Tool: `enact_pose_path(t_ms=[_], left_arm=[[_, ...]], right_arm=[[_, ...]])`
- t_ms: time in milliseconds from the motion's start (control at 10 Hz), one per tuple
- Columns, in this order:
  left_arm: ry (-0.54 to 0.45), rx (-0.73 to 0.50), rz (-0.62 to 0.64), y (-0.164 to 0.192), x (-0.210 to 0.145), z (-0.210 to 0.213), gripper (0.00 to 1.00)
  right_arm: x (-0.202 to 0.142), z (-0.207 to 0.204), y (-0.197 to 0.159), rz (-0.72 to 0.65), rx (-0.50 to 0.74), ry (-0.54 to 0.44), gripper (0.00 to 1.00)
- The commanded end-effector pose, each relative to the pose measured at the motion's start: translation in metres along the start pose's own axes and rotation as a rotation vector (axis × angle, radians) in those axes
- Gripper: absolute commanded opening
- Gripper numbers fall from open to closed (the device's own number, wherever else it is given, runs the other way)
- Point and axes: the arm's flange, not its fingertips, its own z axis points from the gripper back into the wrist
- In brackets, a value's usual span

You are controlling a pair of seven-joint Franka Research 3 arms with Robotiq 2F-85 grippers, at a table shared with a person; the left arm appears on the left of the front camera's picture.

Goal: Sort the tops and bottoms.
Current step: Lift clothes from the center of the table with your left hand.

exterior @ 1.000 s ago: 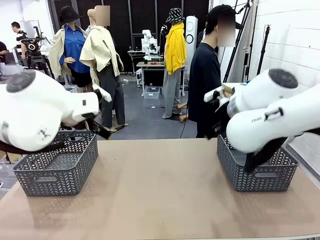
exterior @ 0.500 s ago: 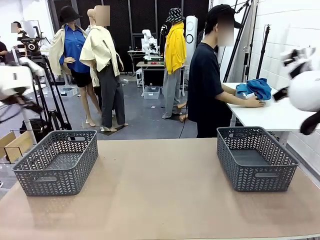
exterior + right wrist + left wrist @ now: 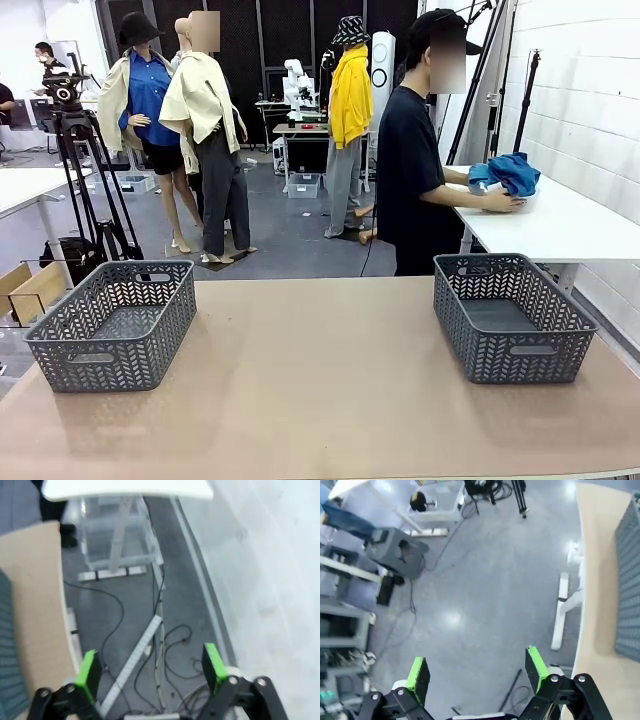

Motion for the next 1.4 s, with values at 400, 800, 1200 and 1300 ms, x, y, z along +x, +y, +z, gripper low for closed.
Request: enact_pose_path(t_ms=[400, 800, 1200, 1300], left_arm=[[0.014, -0.086, 0.097, 0.002, -0.019, -0.019, 1.00], [0.014, -0.086, 0.097, 0.002, -0.019, -0.019, 1.00], [0.014, -0.086, 0.097, 0.002, -0.019, -0.019, 1.00], [0.014, -0.086, 0.097, 0.002, -0.019, -0.019, 1.00]], right_arm=[[-0.033, -0.003, -0.001, -0.074, -0.012, 0.052, 1.00], [-0.033, -0.003, -0.001, -0.074, -0.012, 0.052, 1.00], [-0.033, -0.003, -0.001, -0.074, -0.012, 0.052, 1.00], [-0.033, -0.003, -0.001, -0.074, -0.012, 0.052, 1.00]])
